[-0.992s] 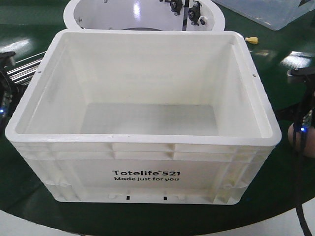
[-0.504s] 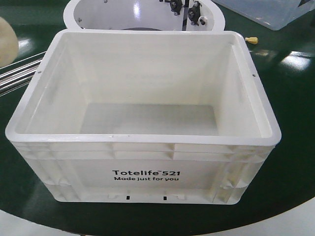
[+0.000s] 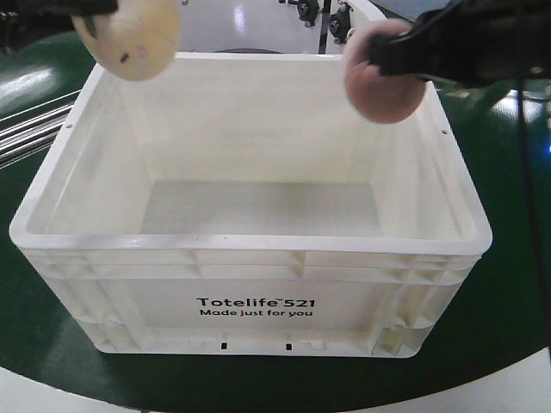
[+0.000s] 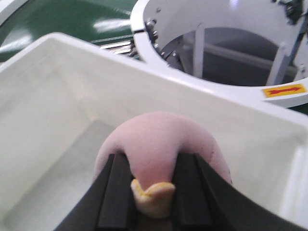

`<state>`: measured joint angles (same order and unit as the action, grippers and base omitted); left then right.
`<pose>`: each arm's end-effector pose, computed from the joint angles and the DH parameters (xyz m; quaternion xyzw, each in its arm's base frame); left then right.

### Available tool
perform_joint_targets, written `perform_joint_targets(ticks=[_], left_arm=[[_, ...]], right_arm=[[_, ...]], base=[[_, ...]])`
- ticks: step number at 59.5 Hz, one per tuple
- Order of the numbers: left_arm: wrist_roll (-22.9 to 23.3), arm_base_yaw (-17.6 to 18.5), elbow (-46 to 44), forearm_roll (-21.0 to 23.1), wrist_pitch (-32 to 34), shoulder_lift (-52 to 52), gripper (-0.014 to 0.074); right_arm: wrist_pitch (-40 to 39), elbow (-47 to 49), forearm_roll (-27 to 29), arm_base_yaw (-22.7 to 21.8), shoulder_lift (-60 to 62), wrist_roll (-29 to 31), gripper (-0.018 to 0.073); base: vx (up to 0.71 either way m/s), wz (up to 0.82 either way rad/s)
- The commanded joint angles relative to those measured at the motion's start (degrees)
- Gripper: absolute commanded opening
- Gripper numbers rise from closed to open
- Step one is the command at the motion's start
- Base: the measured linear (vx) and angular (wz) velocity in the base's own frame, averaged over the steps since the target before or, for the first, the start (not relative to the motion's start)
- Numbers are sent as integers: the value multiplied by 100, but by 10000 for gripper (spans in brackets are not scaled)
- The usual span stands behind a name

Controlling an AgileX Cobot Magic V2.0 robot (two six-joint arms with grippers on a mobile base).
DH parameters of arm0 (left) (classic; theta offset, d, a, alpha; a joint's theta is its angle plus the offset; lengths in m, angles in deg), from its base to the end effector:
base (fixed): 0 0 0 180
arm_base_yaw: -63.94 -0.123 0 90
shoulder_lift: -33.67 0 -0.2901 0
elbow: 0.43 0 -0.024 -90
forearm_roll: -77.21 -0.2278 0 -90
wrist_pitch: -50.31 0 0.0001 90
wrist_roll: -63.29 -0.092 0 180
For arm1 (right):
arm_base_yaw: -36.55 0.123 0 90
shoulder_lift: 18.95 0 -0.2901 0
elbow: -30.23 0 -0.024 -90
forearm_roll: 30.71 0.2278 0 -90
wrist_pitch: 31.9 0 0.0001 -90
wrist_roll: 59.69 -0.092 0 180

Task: Place moving items into box and shelve
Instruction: 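Lift both plushes over the tote and release them inside, then grip the tote's side rims with both grippers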

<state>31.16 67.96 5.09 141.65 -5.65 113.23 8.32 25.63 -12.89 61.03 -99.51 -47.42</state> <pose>0.2210 -0.0845 0.4234 0.1200 0.7998 -0.4321 0.3990 0.2219 0.1210 0.4018 -0.2205 0.8517 0.1905 0.4355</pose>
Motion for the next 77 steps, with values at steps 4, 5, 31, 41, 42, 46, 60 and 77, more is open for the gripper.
perform_joint_targets(ticks=[4, 5, 31, 41, 42, 46, 60, 77], left_arm=[[-37, 153, -145, 319, -302, 365, 24], [-37, 172, -145, 262, -309, 422, 32], [-39, 190, -145, -269, -299, 811, 458], [7, 165, -145, 31, 44, 767, 472], [7, 150, -146, 55, 111, 763, 472], [7, 54, -213, 17, 389, 682, 472], [358, -249, -774, -823, 732, 150, 472], [1401, -249, 41, -2571, 1232, -293, 442]], right_arm=[[-357, 189, 81, 262, -261, 51, 24], [-369, 189, 73, 287, -293, 51, 29], [-352, 189, 151, 287, -768, 27, 504], [-563, 221, 126, 275, -630, 14, 568], [-579, 238, 65, 275, -600, 0, 568], [-567, 391, -204, 268, -385, -173, 566], [-86, 789, -1583, -420, 316, -1644, 566], [524, -98, -1288, -986, 231, -1502, 566]], base=[[0, 0], [0, 0], [0, 0], [0, 0], [0, 0], [0, 0], [0, 0], [0, 0]])
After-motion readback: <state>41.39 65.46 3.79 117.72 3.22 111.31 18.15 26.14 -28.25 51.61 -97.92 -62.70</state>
